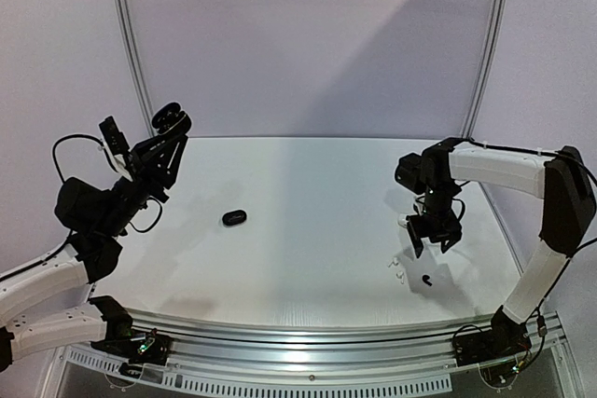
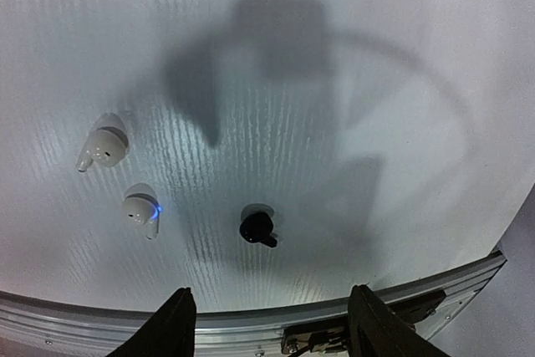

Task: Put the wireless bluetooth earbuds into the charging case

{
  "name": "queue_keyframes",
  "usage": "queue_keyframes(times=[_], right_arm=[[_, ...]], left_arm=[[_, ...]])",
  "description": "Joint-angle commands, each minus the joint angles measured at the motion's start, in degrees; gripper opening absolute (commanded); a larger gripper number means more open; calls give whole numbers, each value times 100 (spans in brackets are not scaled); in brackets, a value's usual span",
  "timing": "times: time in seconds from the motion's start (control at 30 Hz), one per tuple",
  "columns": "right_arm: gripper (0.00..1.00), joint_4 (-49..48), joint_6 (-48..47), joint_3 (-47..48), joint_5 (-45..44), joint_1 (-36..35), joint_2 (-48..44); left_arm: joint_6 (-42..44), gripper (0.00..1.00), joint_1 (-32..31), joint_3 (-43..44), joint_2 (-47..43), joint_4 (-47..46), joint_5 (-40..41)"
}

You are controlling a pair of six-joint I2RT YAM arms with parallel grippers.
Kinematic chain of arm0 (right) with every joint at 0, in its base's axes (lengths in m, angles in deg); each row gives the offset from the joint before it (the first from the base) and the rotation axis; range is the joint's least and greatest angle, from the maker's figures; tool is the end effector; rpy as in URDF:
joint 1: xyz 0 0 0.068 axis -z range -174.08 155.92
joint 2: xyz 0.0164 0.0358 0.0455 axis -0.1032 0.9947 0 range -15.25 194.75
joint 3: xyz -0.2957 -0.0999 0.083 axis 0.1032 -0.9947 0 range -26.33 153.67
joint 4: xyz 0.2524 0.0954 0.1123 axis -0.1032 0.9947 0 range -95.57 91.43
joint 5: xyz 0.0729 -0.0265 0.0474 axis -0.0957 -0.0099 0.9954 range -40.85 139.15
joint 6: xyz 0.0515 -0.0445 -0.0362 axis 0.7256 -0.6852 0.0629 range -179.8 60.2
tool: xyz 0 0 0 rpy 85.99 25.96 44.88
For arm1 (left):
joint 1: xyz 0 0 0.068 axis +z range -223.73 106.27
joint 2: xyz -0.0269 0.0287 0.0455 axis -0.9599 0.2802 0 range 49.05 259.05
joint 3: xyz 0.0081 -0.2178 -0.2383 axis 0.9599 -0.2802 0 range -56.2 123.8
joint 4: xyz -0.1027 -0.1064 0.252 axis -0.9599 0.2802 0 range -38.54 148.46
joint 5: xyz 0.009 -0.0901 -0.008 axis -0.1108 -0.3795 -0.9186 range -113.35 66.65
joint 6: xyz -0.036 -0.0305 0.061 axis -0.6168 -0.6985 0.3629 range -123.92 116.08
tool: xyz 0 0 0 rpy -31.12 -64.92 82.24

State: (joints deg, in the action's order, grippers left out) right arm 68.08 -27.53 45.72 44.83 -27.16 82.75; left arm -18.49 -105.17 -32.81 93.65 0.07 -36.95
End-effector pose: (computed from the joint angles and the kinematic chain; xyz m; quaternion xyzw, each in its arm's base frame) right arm 0.2679 0.1687 0.2210 0.0102 -0.9957 0.0768 0.0500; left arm 0.1582 -0.1149 0.3599 0.1741 0.4747 -0.3908 0.7692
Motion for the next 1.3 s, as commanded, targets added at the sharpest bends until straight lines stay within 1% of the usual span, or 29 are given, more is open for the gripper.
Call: queue_keyframes(times=[0.0,0.13,0.23,0.37,0.5,0.7,0.87,0.93,1.1,1.27], right_arm=[[62,-359,-394,-449,665,130,-47],[60,-679,-620,-805,833,196,88],[57,-909,-849,-864,838,202,214],[53,-923,-1121,-885,711,331,462],[44,-1121,-1350,-1081,813,516,559],[44,-1279,-1409,-1304,1103,651,572],[42,-1347,-1409,-1398,1384,646,572],[38,-1360,-1436,-1429,1381,646,574],[32,-1392,-1532,-1302,1406,647,648],[29,-1350,-1356,-1183,1566,649,760]], left_arm=[[77,0,42,-90,-89,111,-79],[46,0,42,-105,-90,115,-113],[33,0,42,-95,-70,124,-137],[29,0,42,-81,-74,137,-142],[22,0,42,-65,-57,152,-134],[14,0,68,-55,-15,148,-125],[-13,0,84,-55,20,145,-131],[-12,0,86,-55,22,142,-130],[-20,0,94,-46,40,148,-131],[-17,0,94,-45,32,163,-140]])
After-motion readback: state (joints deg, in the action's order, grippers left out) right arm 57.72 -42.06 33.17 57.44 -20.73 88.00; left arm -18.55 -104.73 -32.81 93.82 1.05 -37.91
